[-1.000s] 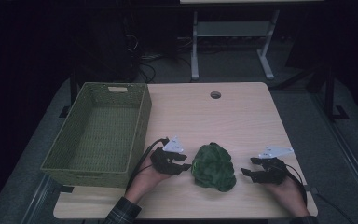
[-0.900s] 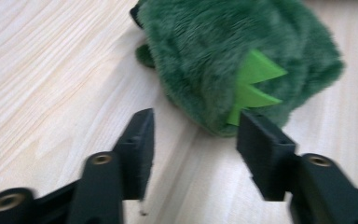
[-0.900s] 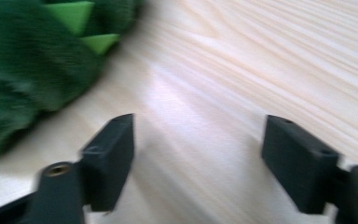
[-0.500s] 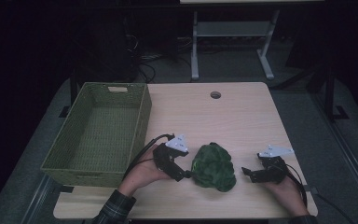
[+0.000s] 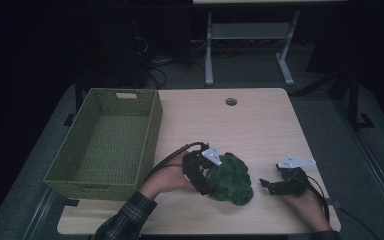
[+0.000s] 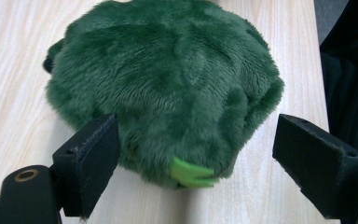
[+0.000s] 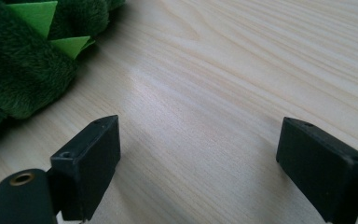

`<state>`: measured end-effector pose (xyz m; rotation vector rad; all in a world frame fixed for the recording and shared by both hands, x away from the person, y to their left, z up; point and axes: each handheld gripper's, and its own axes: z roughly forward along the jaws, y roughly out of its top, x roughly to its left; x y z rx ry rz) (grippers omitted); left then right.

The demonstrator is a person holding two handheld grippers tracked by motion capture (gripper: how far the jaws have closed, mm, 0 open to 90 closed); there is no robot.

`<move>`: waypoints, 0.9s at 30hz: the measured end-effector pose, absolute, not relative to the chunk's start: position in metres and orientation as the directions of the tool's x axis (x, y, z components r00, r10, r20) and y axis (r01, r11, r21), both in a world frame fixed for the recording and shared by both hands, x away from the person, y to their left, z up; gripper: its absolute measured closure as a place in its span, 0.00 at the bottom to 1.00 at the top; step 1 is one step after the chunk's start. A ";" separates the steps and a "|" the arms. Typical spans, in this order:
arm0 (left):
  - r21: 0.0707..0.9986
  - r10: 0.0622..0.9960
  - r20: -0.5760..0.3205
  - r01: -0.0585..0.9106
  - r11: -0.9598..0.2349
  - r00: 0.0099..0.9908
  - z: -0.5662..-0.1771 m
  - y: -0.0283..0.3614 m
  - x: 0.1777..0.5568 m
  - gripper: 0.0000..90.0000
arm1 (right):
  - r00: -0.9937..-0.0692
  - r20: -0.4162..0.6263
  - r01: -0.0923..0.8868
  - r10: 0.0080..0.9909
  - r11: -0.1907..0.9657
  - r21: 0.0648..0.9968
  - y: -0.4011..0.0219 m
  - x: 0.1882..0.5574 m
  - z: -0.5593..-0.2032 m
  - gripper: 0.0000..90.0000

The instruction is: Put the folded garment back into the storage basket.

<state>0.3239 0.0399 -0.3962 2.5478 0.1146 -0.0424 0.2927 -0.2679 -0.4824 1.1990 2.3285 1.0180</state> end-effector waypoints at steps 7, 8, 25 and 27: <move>0.515 0.056 -0.060 0.079 -0.853 0.997 -0.409 0.027 0.327 0.16 | -0.591 0.031 0.570 0.806 0.390 0.723 -0.268 0.293 -0.482 0.15; 0.519 0.061 -0.068 0.088 -0.850 0.996 -0.411 0.025 0.327 0.16 | -0.590 0.031 0.570 0.807 0.390 0.723 -0.268 0.293 -0.482 0.15; 0.482 0.070 -0.018 0.070 -0.873 0.997 -0.434 0.015 0.322 0.17 | -0.591 0.028 0.567 0.806 0.391 0.725 -0.268 0.293 -0.482 0.15; 0.481 0.073 0.001 0.063 -0.874 0.997 -0.436 0.014 0.320 0.17 | -0.591 0.028 0.567 0.806 0.391 0.725 -0.268 0.293 -0.482 0.15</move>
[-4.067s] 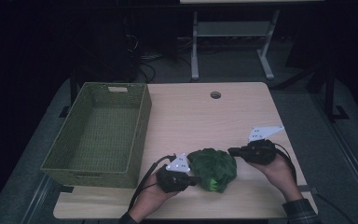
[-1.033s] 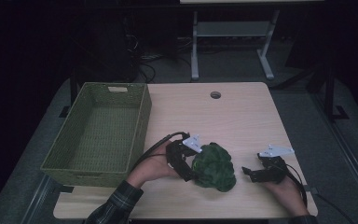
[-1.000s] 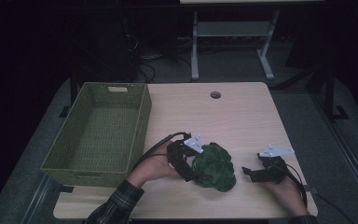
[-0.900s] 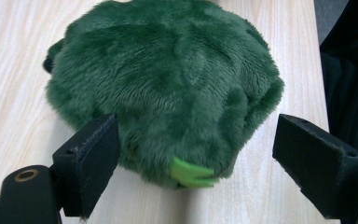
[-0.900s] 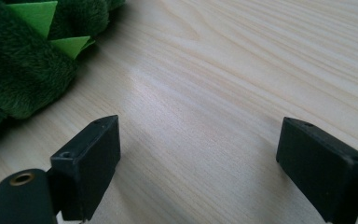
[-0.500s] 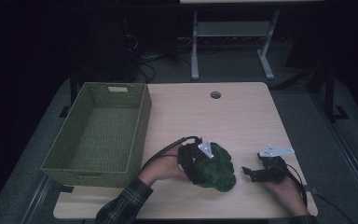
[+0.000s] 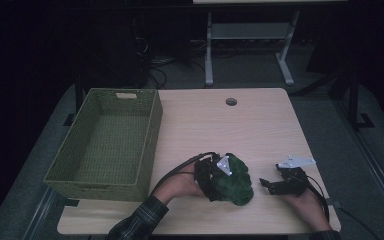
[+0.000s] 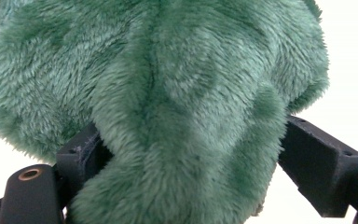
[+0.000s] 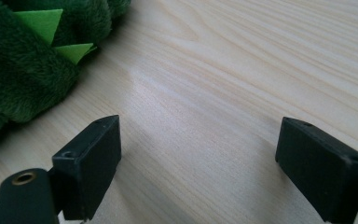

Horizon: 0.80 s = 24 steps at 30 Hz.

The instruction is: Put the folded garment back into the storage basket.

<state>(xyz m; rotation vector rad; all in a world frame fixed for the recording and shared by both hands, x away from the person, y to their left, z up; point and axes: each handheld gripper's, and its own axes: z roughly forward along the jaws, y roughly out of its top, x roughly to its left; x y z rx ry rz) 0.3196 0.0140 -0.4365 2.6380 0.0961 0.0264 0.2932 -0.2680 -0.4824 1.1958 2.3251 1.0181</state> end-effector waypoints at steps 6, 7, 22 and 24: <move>0.472 0.082 0.044 0.051 -0.880 0.996 -0.440 0.012 0.317 0.24 | -0.593 0.026 0.566 0.805 0.393 0.725 -0.268 0.294 -0.482 0.15; 0.471 0.081 0.050 0.048 -0.881 0.995 -0.440 0.012 0.317 0.25 | -0.592 0.027 0.567 0.806 0.392 0.724 -0.268 0.294 -0.482 0.15; 0.452 0.088 0.092 0.037 -0.891 0.992 -0.438 0.014 0.318 0.72 | -0.590 0.026 0.566 0.807 0.391 0.726 -0.268 0.294 -0.483 0.16; 0.456 0.088 0.068 0.048 -0.889 0.994 -0.437 0.016 0.320 0.77 | -0.590 0.026 0.566 0.807 0.390 0.726 -0.268 0.294 -0.483 0.16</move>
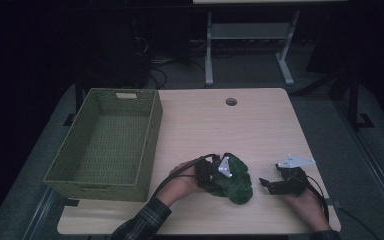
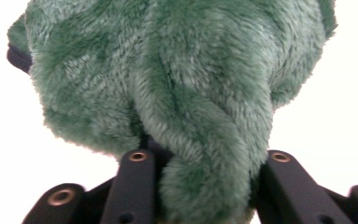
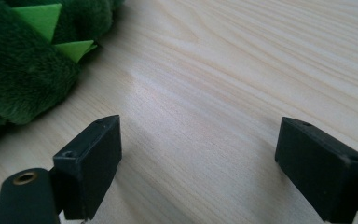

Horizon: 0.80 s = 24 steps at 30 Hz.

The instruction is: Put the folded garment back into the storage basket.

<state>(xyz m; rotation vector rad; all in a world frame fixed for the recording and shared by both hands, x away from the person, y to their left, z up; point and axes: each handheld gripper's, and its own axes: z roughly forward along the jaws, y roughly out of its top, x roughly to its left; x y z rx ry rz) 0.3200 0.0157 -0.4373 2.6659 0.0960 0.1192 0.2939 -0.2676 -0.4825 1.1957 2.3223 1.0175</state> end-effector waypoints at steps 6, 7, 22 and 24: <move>0.482 0.098 0.021 0.075 -0.873 0.995 -0.436 0.021 0.324 0.86 | -0.589 0.026 0.566 0.808 0.389 0.727 -0.268 0.294 -0.482 0.16; 0.486 0.100 0.023 0.076 -0.871 0.995 -0.434 0.021 0.324 0.87 | -0.589 0.027 0.566 0.808 0.389 0.727 -0.268 0.294 -0.483 0.16; 0.524 0.136 0.029 0.100 -0.846 0.990 -0.393 0.033 0.329 0.88 | -0.588 0.027 0.567 0.808 0.388 0.726 -0.267 0.294 -0.482 0.16; 0.528 0.142 0.025 0.107 -0.842 0.990 -0.387 0.036 0.330 0.88 | -0.588 0.028 0.567 0.808 0.388 0.726 -0.267 0.294 -0.482 0.16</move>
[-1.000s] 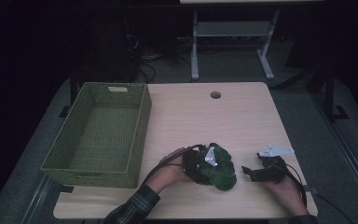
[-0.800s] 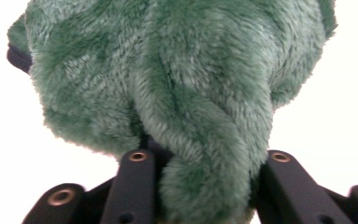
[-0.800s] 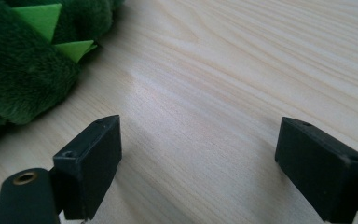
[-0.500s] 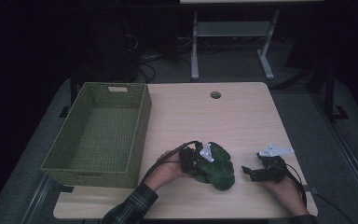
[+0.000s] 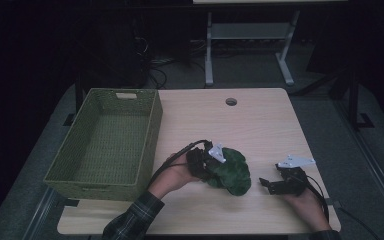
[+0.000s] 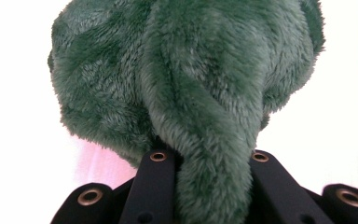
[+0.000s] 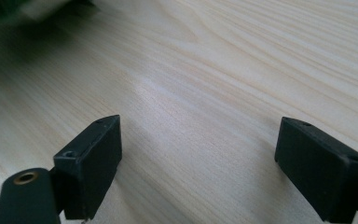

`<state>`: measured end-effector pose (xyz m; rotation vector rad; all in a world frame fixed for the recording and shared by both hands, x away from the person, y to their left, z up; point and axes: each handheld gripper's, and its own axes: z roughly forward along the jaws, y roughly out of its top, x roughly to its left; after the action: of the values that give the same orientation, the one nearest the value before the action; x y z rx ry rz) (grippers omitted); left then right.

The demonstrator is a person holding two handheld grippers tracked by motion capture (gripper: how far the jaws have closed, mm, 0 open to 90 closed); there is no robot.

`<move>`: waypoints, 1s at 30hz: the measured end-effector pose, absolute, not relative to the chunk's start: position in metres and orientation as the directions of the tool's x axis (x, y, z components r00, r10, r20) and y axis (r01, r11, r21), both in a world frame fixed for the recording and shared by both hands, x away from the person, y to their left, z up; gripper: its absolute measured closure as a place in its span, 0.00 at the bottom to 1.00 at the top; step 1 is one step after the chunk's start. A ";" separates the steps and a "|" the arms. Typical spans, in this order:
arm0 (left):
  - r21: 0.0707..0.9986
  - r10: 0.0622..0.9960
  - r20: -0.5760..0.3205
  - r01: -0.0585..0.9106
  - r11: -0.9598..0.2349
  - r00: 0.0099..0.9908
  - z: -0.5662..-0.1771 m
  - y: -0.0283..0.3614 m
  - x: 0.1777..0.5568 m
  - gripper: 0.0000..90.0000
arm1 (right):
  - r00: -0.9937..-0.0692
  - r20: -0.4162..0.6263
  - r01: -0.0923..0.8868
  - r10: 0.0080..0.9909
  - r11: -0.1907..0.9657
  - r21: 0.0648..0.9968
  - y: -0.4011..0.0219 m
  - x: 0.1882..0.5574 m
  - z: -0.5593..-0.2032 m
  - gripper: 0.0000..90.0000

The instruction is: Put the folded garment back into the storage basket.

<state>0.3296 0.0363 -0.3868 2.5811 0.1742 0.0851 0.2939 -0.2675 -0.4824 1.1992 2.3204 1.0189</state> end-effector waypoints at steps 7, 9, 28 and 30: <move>0.530 0.159 0.019 0.124 -0.839 0.987 -0.369 0.047 0.334 0.88 | -0.589 0.027 0.566 0.808 0.389 0.727 -0.268 0.294 -0.482 0.16; 0.529 0.162 0.015 0.130 -0.838 0.987 -0.364 0.050 0.336 0.88 | -0.589 0.026 0.566 0.808 0.389 0.727 -0.268 0.294 -0.482 0.16; 0.547 0.254 0.035 0.194 -0.814 0.966 -0.315 0.091 0.350 0.88 | -0.588 0.026 0.567 0.808 0.389 0.726 -0.268 0.294 -0.482 0.16; 0.549 0.267 0.041 0.202 -0.811 0.963 -0.312 0.096 0.351 0.88 | -0.588 0.026 0.567 0.808 0.389 0.726 -0.268 0.294 -0.482 0.16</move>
<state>0.3507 0.0959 -0.3116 2.5455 0.3305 0.1558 0.2940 -0.2676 -0.4824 1.1976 2.3204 1.0179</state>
